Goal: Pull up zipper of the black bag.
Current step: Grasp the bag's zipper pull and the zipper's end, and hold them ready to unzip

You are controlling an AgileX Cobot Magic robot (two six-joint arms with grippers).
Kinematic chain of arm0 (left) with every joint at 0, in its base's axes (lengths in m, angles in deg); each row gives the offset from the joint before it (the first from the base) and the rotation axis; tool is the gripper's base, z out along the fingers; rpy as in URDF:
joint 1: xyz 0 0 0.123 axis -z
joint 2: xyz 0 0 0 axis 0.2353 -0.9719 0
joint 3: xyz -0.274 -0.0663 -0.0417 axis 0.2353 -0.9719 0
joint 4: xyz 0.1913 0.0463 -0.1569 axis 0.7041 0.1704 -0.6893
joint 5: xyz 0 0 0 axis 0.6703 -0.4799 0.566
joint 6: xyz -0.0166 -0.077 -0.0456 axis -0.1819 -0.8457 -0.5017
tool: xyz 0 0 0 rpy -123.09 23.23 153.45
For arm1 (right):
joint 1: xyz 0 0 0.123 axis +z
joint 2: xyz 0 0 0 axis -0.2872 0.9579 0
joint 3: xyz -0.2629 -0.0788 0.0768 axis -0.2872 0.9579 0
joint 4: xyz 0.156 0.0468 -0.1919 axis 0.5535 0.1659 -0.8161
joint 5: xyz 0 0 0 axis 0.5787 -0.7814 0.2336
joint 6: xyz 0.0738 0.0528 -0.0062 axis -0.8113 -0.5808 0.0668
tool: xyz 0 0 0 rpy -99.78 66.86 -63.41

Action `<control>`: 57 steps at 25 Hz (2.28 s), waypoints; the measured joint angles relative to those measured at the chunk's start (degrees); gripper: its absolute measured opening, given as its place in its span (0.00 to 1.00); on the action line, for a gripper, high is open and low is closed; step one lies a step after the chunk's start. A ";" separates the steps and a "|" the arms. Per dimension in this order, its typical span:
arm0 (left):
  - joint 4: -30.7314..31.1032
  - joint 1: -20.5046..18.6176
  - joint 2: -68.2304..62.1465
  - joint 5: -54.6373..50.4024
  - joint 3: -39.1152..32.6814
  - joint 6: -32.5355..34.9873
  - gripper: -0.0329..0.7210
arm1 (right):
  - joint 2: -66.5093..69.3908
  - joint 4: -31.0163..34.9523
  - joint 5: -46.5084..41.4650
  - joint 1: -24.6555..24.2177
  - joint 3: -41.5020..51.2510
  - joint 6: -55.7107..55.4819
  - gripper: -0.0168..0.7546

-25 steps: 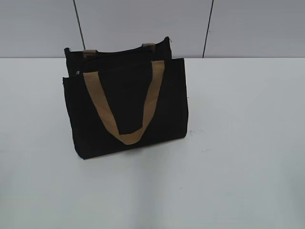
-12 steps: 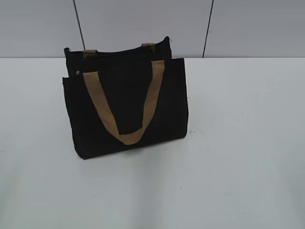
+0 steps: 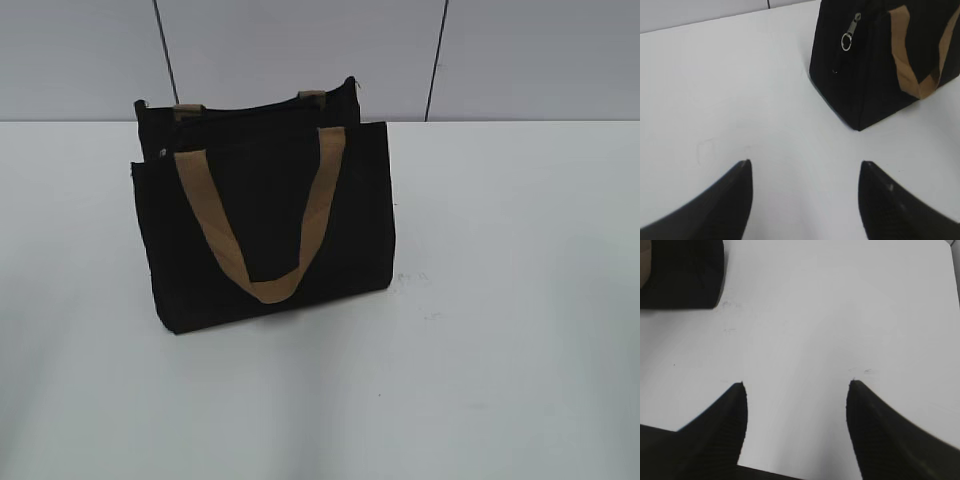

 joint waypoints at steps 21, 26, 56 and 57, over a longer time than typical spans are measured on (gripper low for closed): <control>-47.79 -2.37 -58.34 12.57 8.44 67.03 0.71 | 22.00 11.94 0.64 0.00 -12.44 13.37 0.65; -50.65 -7.09 -68.04 10.13 15.56 73.31 0.71 | 22.07 12.06 0.64 0.00 -12.44 13.44 0.65; -76.36 -6.91 -87.64 3.80 17.19 120.93 0.65 | 22.07 12.18 1.30 0.00 -12.44 13.58 0.65; -76.49 -6.84 -87.76 4.13 17.19 121.06 0.65 | 22.07 12.24 1.30 0.00 -12.44 13.58 0.65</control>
